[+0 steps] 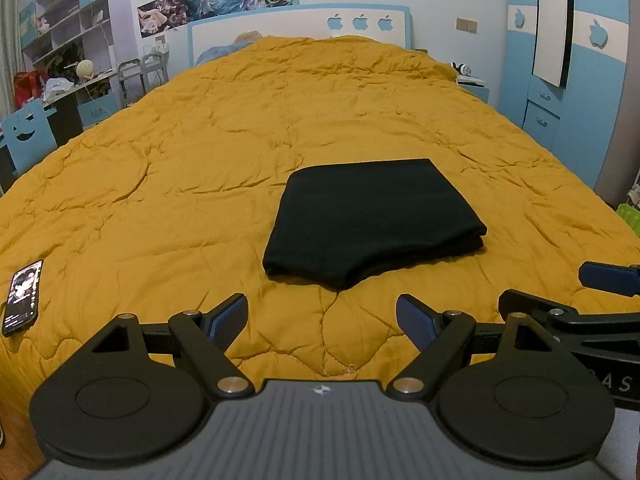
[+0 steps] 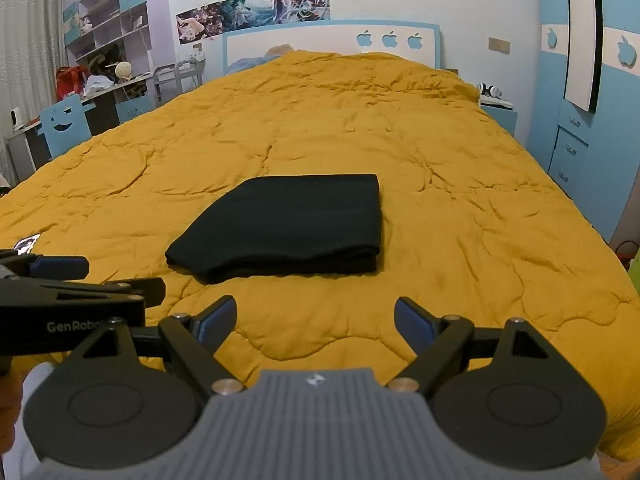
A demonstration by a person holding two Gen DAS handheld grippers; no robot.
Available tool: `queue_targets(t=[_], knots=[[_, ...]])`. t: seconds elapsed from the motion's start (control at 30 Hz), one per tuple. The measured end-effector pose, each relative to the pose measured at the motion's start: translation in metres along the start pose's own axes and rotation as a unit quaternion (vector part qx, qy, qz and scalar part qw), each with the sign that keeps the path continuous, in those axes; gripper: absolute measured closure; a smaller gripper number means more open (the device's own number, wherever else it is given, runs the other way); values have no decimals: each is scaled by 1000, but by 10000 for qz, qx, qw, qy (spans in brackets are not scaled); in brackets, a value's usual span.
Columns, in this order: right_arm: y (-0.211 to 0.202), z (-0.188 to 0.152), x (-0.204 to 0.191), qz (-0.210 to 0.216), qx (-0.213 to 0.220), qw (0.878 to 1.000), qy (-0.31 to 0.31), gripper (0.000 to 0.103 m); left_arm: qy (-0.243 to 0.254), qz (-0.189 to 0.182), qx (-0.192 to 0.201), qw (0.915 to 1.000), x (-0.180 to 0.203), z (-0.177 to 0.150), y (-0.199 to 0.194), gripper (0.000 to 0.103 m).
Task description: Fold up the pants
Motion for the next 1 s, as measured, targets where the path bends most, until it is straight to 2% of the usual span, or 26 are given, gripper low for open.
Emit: queue_targets(t=[1.0], knots=[[-1,1,0,25,-3,10000,25,21,-3,-2,39,10000,-1,2,-3,5]])
Point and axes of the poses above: each gripper's, at about its wrist camera, not at the fingertips, and y roughly the way its jaws point, x to its right, z to its top, the point moved 8 cm from there along y, roughly the way its jaws point, and after that the axes turned 5 degrees about -y, right-handed, at the moved point
